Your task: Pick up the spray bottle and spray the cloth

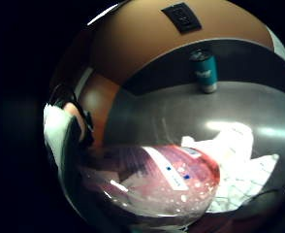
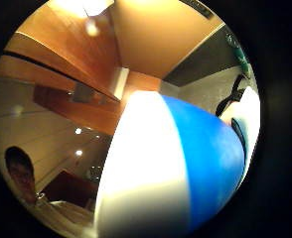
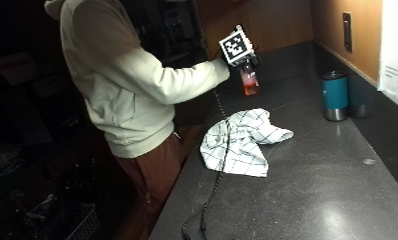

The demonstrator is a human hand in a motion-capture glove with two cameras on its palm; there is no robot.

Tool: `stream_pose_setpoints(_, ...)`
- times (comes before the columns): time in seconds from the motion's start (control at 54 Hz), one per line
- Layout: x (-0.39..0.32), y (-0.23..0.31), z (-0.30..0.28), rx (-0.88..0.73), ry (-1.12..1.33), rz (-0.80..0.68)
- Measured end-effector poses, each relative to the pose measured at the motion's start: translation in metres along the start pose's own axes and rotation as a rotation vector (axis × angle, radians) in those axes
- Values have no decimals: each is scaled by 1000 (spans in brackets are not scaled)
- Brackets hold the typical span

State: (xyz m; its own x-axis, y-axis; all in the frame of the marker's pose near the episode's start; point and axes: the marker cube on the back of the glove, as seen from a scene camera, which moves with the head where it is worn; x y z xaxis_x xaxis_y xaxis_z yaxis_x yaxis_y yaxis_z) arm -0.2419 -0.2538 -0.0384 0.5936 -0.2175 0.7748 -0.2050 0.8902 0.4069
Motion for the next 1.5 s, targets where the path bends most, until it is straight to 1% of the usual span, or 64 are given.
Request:
stream_pose_setpoints(0.074, -3, 16, 0, -97, -180, 12)
stream_pose_setpoints(0.167, 11, 28, 15, -165, -217, 26)
stream_pose_setpoints(0.204, 21, 26, 25, -136, -190, 31)
stream_pose_setpoints(0.259, 35, 12, 39, -26, -149, 41)
stream_pose_setpoints(0.315, 41, -4, 51, 77, -171, 50)
stream_pose_setpoints(0.333, 42, -4, 56, 78, -177, 51)
stream_pose_setpoints(0.407, 54, 13, 86, -73, -157, 53)
stream_pose_setpoints(0.482, 59, 12, 111, -103, -201, 67)
stream_pose_setpoints(0.519, 65, 12, 119, -119, -181, 71)
stream_pose_setpoints(0.574, 76, 10, 130, -118, -134, 74)
stream_pose_setpoints(0.63, 79, 12, 138, -150, -132, 70)
stream_pose_setpoints(0.704, 75, 0, 148, -73, -180, 67)
stream_pose_setpoints(0.796, 93, 7, 160, -126, -66, 67)
stream_pose_setpoints(0.852, 94, 3, 165, -105, -79, 75)
stream_pose_setpoints(0.926, 93, 7, 171, -144, -111, 80)
stream_pose_setpoints(1.0, 99, 2, 179, -113, -80, 86)
stream_pose_setpoints(1.093, 94, 10, 181, -201, -134, 91)
stream_pose_setpoints(1.13, 95, 4, 183, -160, -137, 94)
stream_pose_setpoints(1.204, 110, -30, 189, 89, -49, 102)
stream_pose_setpoints(1.241, 113, -38, 187, 145, -29, 102)
stream_pose_setpoints(1.259, 113, -38, 186, 149, -33, 99)
stream_pose_setpoints(1.278, 112, -36, 185, 131, -40, 95)
stream_pose_setpoints(1.352, 114, -15, 196, -37, -18, 80)
stream_pose_setpoints(1.408, 114, -11, 202, -72, -13, 81)
stream_pose_setpoints(1.463, 112, -15, 203, -55, -29, 80)
stream_pose_setpoints(1.5, 105, -10, 201, -106, -79, 75)
